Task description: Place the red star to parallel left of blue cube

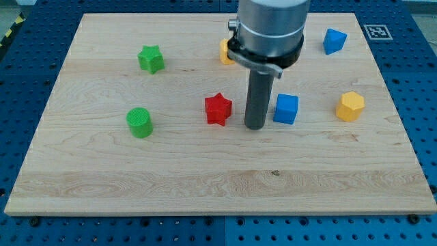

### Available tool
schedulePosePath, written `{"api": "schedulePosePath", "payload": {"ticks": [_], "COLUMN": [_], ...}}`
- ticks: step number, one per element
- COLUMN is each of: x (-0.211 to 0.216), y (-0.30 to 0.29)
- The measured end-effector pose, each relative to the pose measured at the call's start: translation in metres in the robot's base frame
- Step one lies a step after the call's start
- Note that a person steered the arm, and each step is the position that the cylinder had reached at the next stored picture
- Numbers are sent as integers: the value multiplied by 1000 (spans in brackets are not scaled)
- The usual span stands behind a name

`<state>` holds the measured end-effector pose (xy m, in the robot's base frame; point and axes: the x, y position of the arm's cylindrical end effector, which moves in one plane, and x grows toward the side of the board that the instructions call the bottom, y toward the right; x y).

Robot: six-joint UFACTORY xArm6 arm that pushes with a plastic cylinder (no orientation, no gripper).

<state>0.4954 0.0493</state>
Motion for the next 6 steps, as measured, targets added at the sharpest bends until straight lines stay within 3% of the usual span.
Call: {"api": "schedulePosePath", "payload": {"ticks": [1, 2, 3, 4, 6], "x": [12, -17, -90, -111, -49], "y": [-31, -83, -109, -104, -81]}}
